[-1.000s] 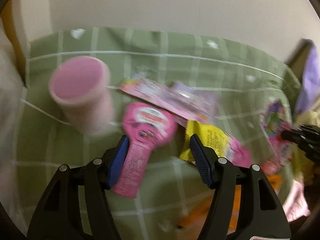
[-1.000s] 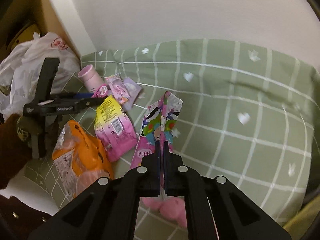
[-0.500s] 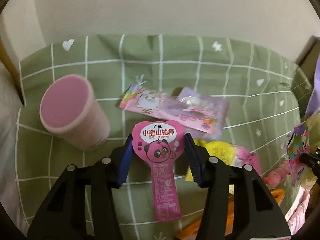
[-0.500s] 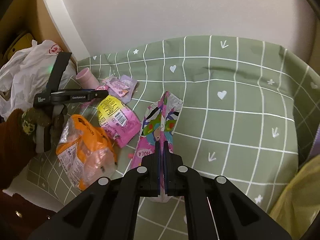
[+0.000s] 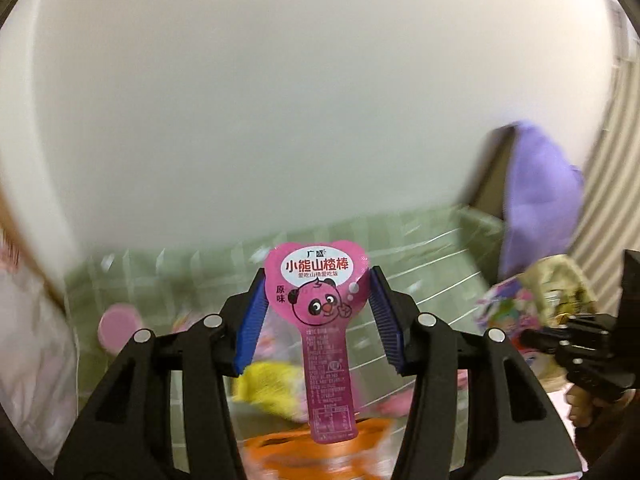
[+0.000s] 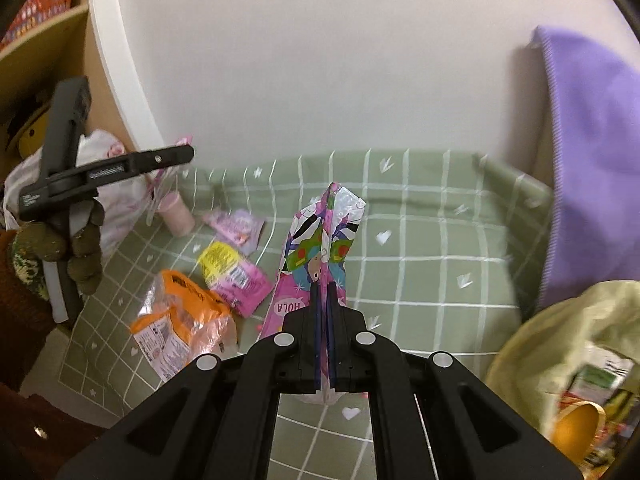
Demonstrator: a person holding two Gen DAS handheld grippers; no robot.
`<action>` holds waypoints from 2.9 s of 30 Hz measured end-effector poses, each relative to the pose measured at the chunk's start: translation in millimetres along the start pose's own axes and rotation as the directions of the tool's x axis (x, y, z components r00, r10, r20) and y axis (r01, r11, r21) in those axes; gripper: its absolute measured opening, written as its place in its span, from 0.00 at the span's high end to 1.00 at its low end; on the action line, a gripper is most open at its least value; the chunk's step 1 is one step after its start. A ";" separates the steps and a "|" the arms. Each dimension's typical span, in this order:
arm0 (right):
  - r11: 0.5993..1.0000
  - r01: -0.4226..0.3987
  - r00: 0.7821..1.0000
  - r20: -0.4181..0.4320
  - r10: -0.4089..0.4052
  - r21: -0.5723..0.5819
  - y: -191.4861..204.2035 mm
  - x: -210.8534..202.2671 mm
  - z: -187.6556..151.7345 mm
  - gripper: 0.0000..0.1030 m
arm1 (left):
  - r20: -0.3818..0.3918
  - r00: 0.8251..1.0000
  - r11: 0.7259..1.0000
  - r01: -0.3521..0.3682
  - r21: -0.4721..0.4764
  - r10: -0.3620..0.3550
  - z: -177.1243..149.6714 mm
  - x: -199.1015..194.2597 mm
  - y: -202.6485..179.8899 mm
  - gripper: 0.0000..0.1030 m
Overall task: Collect trash
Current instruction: 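Lift the lollipop card and HOLA wrapper and carry both over the yellow-green bag, then open the left tool over the bag while the right tool releases the wrapper in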
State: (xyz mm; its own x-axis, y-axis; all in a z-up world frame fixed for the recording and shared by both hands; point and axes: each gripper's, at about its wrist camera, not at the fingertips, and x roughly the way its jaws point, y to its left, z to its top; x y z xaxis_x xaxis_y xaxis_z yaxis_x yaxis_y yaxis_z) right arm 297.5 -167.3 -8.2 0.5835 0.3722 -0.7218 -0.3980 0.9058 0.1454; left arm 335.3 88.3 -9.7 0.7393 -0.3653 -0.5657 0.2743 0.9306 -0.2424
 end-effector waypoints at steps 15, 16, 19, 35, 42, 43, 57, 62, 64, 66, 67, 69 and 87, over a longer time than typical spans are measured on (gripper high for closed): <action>0.937 0.297 0.909 0.245 -0.336 0.183 -57.5 -157.7 -16.9 0.96 | 0.078 0.910 0.889 0.375 0.262 -0.407 47.9 -34.9 -170.4 0.54; 0.929 0.312 0.901 0.248 -0.355 0.198 -61.6 -164.9 -20.1 0.96 | 0.067 0.903 0.879 0.393 0.270 -0.424 47.1 -33.2 -177.6 0.54; 0.889 0.374 0.865 0.246 -0.437 0.266 -78.3 -193.7 -34.8 0.96 | 0.021 0.874 0.841 0.459 0.286 -0.485 41.2 -27.2 -203.6 0.54; 0.752 0.487 0.805 0.106 -0.584 0.444 -137.6 -240.5 -98.8 0.96 | -0.288 0.686 0.620 0.728 0.294 -0.668 -5.3 51.3 -339.0 0.54; 0.758 0.475 0.848 -0.005 -0.529 0.447 -176.2 -204.0 -113.8 0.96 | -0.495 0.699 0.648 0.697 0.308 -0.516 -50.5 135.8 -375.1 0.54; 0.766 0.463 0.858 -0.010 -0.513 0.446 -180.8 -197.1 -115.6 0.96 | -0.503 0.715 0.651 0.679 0.338 -0.485 -56.3 143.8 -374.6 0.54; 0.815 0.437 0.895 -0.088 -0.438 0.381 -208.1 -119.4 -113.4 0.96 | -0.478 0.726 0.690 0.662 0.292 -0.495 -32.4 168.2 -347.9 0.55; 0.800 0.436 0.890 -0.062 -0.453 0.413 -207.4 -129.6 -120.3 0.96 | -0.459 0.719 0.681 0.675 0.285 -0.521 -23.3 161.0 -359.0 0.55; 0.796 0.438 0.887 -0.058 -0.458 0.419 -206.6 -133.2 -121.7 0.96 | -0.456 0.711 0.675 0.685 0.274 -0.536 -20.9 161.5 -361.1 0.55; 0.791 0.444 0.884 -0.059 -0.464 0.421 -206.6 -135.3 -123.4 0.96 | -0.452 0.703 0.670 0.694 0.264 -0.549 -18.2 161.6 -364.6 0.55; 0.790 0.444 0.883 -0.060 -0.465 0.423 -207.9 -136.4 -123.6 0.96 | -0.451 0.700 0.669 0.697 0.260 -0.554 -17.1 162.6 -367.2 0.55; 0.783 0.446 0.880 -0.056 -0.471 0.433 -209.2 -138.7 -125.1 0.96 | -0.449 0.695 0.669 0.701 0.248 -0.562 -13.8 166.6 -367.1 0.55; 0.789 0.426 0.874 0.021 -0.485 0.443 -197.1 -156.8 -120.2 0.63 | -0.321 0.753 0.740 0.646 0.189 -0.575 19.7 122.9 -339.7 0.38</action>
State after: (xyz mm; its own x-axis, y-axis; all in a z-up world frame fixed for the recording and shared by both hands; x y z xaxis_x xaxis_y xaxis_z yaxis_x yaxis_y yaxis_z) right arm 199.3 -428.5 -5.1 0.7182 -0.1091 -0.6872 0.2482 0.9628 0.1066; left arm 345.1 -272.3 18.7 0.2012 -0.8175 -0.5397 0.7965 0.4572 -0.3956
